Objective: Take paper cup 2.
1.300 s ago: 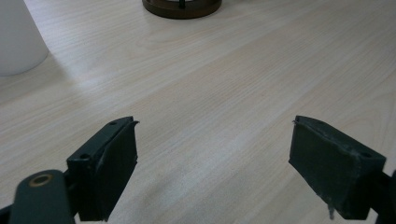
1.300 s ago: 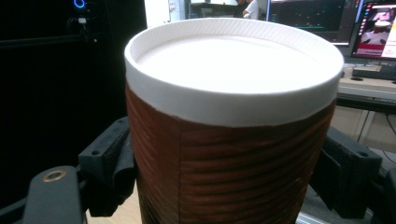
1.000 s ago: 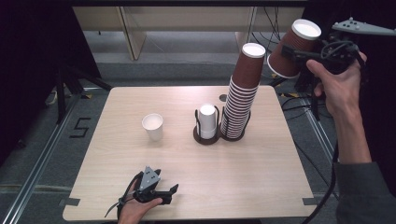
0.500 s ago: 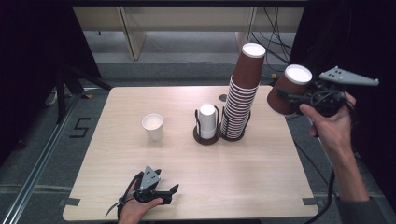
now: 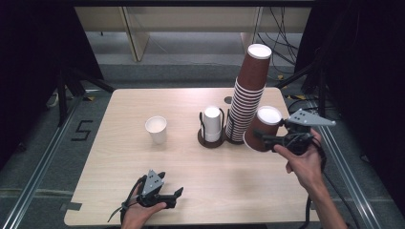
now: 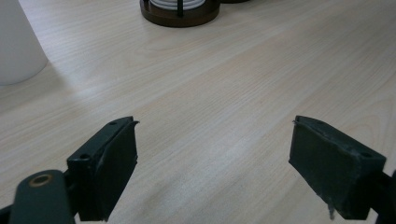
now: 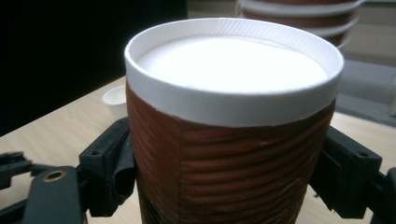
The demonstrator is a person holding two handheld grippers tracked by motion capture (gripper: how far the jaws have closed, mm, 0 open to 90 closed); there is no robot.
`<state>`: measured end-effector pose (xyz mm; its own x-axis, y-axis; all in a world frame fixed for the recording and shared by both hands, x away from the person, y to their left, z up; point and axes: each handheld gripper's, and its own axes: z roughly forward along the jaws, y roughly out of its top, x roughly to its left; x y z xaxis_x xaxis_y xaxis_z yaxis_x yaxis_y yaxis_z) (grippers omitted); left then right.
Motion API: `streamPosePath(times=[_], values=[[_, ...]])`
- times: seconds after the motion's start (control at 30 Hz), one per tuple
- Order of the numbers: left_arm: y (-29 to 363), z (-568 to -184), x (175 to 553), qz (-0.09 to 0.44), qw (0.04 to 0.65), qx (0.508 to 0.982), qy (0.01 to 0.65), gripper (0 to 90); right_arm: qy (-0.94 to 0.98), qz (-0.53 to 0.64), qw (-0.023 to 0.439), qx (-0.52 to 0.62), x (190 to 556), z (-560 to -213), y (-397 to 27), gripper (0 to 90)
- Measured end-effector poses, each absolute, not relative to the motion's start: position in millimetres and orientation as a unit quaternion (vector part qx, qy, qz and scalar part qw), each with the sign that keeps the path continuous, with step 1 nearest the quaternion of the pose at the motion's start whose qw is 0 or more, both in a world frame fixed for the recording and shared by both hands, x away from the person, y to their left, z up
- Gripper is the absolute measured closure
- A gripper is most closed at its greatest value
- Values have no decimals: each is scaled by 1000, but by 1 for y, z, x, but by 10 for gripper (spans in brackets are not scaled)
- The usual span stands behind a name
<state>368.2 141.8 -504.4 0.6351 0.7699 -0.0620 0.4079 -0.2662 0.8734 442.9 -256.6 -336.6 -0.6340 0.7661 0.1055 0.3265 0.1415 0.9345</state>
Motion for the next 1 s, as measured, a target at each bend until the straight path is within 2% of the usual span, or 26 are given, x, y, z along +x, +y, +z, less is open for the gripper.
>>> streamPosePath(times=[0.27,0.33,0.5,0.57,0.8,1.0], values=[[143,-502,368,203,483,766,372,146,750,542,182,333,442,-367,-223,190],[141,-503,368,201,493,763,366,146,754,542,163,335,441,-373,-213,190],[139,-500,366,203,502,762,356,146,762,545,159,313,440,-386,-199,190],[139,-500,366,203,505,760,355,146,763,547,140,315,437,-390,-193,190],[139,-498,365,205,515,756,348,146,777,543,140,287,435,-405,-178,190],[136,-498,364,200,518,759,341,146,783,539,121,286,431,-416,-169,190]])
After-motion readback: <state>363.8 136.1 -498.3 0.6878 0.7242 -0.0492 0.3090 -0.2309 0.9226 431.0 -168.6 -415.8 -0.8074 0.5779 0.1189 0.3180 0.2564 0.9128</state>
